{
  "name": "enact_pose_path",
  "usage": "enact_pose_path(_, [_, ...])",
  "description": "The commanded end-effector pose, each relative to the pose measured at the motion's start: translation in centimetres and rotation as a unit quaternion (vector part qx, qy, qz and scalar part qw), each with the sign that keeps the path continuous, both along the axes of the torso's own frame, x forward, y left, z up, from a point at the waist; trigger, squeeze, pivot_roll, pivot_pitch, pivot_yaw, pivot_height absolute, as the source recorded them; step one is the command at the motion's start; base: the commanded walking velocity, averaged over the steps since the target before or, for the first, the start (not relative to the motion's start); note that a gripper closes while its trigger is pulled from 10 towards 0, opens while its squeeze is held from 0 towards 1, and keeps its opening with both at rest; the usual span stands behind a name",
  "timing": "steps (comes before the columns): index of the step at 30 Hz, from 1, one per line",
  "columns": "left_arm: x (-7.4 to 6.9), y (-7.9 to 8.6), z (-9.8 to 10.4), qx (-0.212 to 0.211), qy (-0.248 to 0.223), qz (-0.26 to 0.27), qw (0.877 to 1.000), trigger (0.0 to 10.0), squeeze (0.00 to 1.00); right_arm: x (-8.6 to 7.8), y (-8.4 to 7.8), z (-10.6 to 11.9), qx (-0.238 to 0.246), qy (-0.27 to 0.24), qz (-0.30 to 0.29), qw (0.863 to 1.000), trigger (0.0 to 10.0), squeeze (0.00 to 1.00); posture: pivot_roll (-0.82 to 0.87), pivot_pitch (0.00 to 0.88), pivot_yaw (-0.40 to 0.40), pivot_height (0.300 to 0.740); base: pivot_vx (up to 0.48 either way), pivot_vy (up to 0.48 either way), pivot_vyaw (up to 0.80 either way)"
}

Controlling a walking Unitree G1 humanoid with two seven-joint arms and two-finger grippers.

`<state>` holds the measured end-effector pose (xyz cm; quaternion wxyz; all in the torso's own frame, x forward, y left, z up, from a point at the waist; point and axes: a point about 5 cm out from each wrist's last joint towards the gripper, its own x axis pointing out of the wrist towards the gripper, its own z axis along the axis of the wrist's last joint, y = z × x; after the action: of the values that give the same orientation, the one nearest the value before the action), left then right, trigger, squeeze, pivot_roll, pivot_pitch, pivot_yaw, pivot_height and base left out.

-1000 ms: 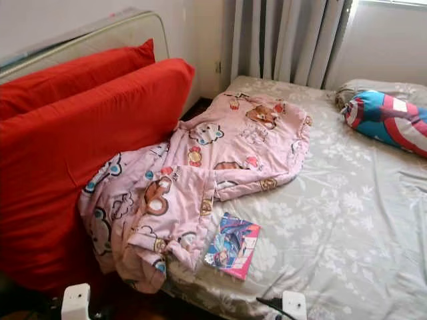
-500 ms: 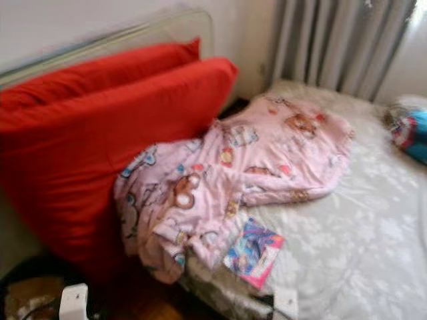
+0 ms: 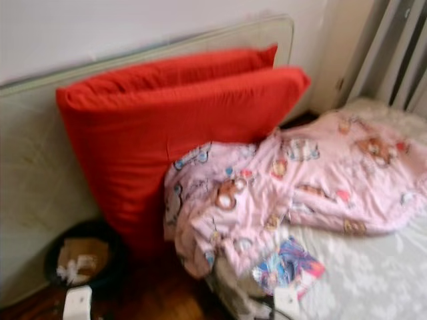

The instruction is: Clean up the room

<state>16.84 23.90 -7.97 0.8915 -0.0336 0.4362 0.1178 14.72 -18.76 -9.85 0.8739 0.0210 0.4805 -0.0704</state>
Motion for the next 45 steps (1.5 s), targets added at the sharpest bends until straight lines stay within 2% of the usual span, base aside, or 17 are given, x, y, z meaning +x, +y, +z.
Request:
enact_pose_path(1, [-0.19,0.37,0.01,0.002,0.003,0.0,1.0,10.0,0.0,0.55,0.57,0.14,0.007,-0.006,0.001,1.0,10.0,0.0,0.06,0.0,0.001,0.74,0.0,0.0,0.0])
enact_pose_path(21, [-0.4,0.4,-0.09,-0.004,0.011,-0.008,1.0,10.0,0.0,0.32,0.51,0.05,0.007,-0.002,0.0,1.0,10.0,0.0,0.06,0.0,0.008,0.74,0.0,0.0,0.0])
enact_pose_path(31, [-0.4,0.51,-0.07,-0.002,0.012,-0.01,1.0,10.0,0.0,0.43,0.46,0.1,0.005,-0.002,0.003,1.0,10.0,0.0,0.07,0.0,0.01,0.74,0.0,0.256,0.0])
enact_pose_path(40, [-0.47,0.54,-0.09,-0.003,0.013,-0.012,1.0,10.0,0.0,0.41,0.44,0.09,0.007,-0.002,0.001,1.0,10.0,0.0,0.06,0.0,0.013,0.74,0.0,-0.039,0.0])
enact_pose_path(45, [-0.48,0.55,-0.08,-0.003,0.013,-0.011,1.0,10.0,0.0,0.41,0.44,0.09,0.007,-0.002,0.001,1.0,10.0,0.0,0.06,0.0,0.013,0.74,0.0,0.255,0.0])
